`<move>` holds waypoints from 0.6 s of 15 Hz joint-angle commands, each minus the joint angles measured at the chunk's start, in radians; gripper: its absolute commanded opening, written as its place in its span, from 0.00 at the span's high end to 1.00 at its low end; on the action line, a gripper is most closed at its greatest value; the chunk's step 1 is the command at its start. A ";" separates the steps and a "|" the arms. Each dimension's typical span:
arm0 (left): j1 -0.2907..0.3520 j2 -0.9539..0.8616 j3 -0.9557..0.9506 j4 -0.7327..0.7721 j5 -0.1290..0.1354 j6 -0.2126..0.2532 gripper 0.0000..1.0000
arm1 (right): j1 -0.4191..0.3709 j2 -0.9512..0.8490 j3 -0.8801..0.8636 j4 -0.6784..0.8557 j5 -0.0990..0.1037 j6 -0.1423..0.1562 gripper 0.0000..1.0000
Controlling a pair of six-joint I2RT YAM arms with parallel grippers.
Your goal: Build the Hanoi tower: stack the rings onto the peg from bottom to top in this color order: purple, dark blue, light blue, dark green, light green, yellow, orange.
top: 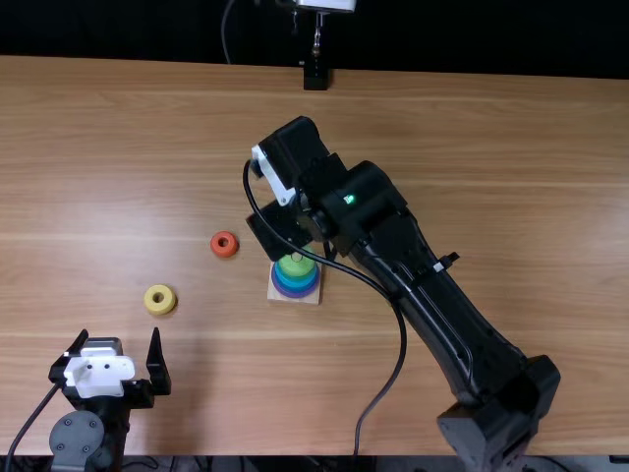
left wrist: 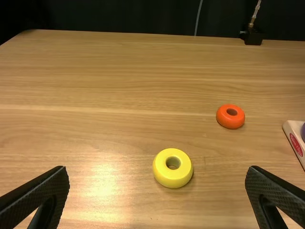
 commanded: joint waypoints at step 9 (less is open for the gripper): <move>0.000 -0.012 -0.105 -0.084 -0.008 0.000 0.00 | -0.309 -0.494 -0.767 0.808 0.010 -0.006 0.00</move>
